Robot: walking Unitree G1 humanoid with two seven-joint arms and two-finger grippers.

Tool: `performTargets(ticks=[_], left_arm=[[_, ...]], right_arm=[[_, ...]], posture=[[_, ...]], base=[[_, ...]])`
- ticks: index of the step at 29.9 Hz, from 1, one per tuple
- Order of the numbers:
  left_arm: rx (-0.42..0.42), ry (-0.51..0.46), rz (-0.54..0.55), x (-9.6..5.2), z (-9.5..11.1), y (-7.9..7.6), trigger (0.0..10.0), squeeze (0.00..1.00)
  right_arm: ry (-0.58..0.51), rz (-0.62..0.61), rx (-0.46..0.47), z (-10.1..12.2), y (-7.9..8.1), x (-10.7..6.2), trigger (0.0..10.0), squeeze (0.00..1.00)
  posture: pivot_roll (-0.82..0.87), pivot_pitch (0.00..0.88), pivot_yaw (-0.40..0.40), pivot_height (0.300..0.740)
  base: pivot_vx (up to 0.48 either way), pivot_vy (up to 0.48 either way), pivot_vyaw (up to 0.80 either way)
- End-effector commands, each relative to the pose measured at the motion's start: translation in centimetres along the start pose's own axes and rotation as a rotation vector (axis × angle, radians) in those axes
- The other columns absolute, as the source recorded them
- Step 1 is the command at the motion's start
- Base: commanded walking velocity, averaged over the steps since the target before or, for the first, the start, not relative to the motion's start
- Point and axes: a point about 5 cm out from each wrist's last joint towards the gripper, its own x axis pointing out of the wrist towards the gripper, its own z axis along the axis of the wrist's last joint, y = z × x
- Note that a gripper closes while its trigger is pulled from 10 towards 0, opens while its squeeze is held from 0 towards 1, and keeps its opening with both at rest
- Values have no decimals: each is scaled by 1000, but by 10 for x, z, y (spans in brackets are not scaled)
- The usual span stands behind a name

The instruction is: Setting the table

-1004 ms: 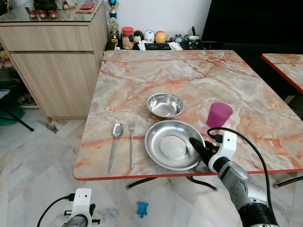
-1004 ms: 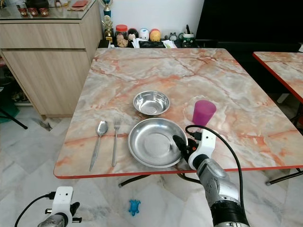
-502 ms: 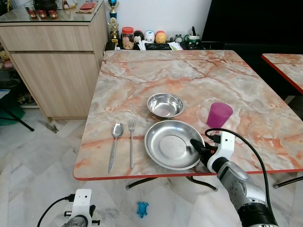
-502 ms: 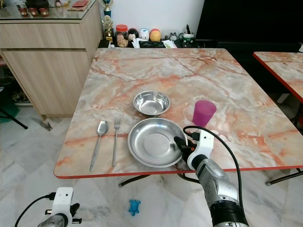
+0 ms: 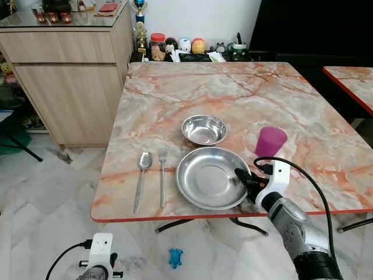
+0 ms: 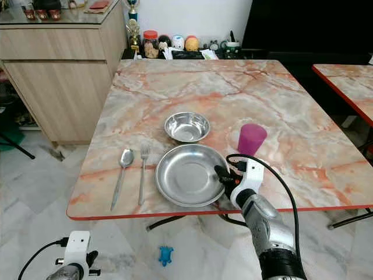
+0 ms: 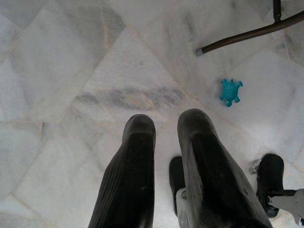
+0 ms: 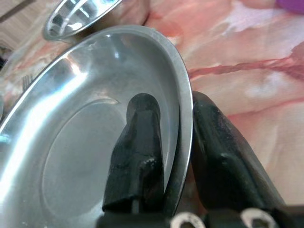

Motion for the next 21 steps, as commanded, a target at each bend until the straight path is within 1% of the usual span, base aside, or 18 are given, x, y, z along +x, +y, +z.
performTargets(ticks=[1,4,9,11,12,13,14,15,16,17,18,21], left_arm=[[11,29,0,-1,-6,2,10000,0],[13,28,3,-1,-5,3,10000,0],[16,26,3,-1,-5,3,10000,0],[18,25,3,-1,-4,3,10000,0],[17,23,5,-1,-4,4,10000,0],[17,23,5,-1,-4,4,10000,0],[17,21,6,-1,-4,4,10000,0],[17,20,8,-1,-4,4,10000,0],[18,19,9,-1,-4,5,10000,0],[18,19,9,-1,-4,5,10000,0],[18,17,12,-1,-4,5,10000,0],[18,16,15,-1,-5,6,10000,0]], right_arm=[[-4,16,0,0,2,-4,0,0],[-25,75,-4,1,7,-14,0,0],[-62,122,-19,5,11,-23,0,0],[-117,150,-15,11,14,-27,0,0],[-180,173,-20,19,17,-31,6157,0],[-180,173,-20,19,17,-31,6157,0],[-220,184,-11,23,18,-34,10000,0],[-255,190,-4,26,19,-36,10000,0],[-343,192,10,35,20,-40,10000,0],[-343,192,10,35,20,-40,10000,0],[-410,178,20,43,20,-41,10000,0],[-457,192,17,46,27,-41,10000,0]], posture=[[130,0,-44,740],[127,0,-40,740],[121,0,-36,740],[122,0,-38,740],[123,0,-38,740],[123,0,-38,740],[123,0,-39,740],[123,0,-38,740],[122,0,-37,740],[122,0,-37,740],[121,0,-37,740],[125,0,-39,740]], base=[[0,0,0],[0,0,0],[0,0,0],[0,0,0],[0,0,0],[0,0,0],[0,0,0],[0,0,0],[0,0,0],[0,0,0],[0,0,0],[0,0,0]])
